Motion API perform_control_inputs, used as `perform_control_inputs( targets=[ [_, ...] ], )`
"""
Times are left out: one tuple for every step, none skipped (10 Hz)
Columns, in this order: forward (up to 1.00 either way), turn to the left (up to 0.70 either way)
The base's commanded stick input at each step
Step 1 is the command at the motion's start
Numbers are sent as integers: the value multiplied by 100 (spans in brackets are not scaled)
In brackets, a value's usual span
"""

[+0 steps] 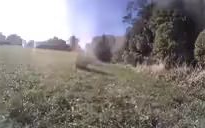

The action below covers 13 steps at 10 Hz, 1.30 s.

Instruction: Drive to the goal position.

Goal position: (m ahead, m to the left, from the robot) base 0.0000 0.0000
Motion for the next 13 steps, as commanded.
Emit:
perform_control_inputs(
  targets=[
    [50,0],
    [50,0],
    [50,0],
    [50,0],
    [50,0],
    [50,0],
    [50,0],
    [50,0],
    [50,0],
    [50,1],
    [50,15],
    [50,29],
    [50,38]
  ],
)
